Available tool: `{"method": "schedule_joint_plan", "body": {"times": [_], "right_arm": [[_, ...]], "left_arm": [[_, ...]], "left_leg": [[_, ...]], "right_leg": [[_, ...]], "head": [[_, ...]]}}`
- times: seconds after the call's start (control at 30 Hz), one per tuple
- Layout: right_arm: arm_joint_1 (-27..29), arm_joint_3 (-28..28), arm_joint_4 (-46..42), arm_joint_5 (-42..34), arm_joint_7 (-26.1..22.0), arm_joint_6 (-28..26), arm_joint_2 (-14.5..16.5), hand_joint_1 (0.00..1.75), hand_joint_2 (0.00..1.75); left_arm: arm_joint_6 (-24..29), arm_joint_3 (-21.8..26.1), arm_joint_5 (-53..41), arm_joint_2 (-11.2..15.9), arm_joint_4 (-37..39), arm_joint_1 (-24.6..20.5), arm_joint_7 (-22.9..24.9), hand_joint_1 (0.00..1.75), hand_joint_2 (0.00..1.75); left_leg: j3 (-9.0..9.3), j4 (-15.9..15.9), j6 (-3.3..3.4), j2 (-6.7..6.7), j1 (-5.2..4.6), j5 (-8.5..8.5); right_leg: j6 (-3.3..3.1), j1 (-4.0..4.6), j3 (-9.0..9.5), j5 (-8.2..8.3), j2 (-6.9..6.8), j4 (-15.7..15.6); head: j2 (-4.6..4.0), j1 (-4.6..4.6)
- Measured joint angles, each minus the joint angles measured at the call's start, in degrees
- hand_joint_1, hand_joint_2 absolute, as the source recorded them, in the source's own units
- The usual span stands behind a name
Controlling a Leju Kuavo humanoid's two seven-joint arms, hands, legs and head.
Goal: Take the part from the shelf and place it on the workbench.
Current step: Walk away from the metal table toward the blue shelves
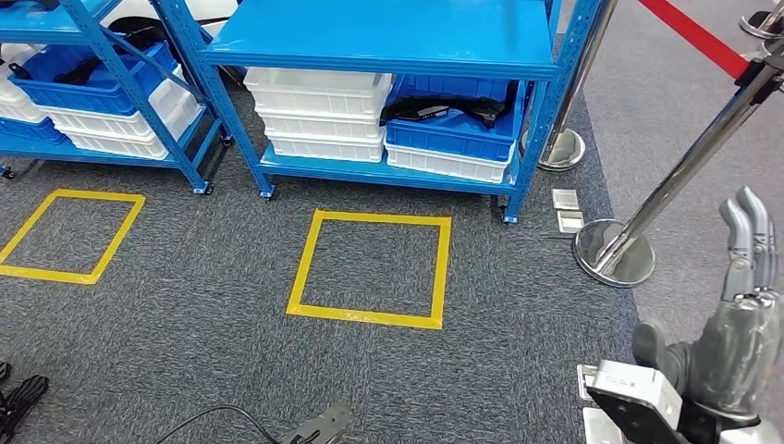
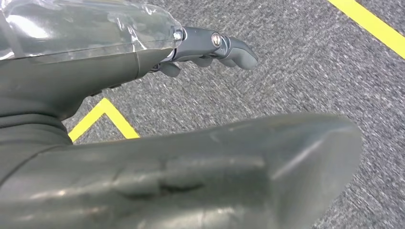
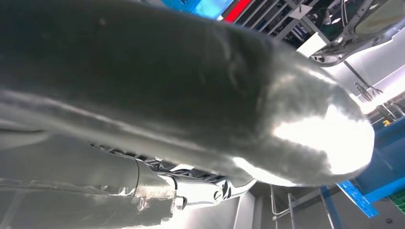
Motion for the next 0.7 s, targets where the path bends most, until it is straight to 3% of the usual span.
{"method": "schedule_joint_plan", "body": {"times": [0.7], "right_arm": [[0.01,0.0,-0.01,0.0,0.2,0.04,-0.01,0.0,0.0]], "left_arm": [[0.63,-0.01,0.03,0.0,0.0,0.02,0.84,0.0,0.0]], "left_leg": [[0.14,0.05,-0.13,0.01,0.0,-0.11]], "right_leg": [[0.02,0.01,0.17,-0.03,0.0,-0.07]], "head": [[0.0,0.01]]}}
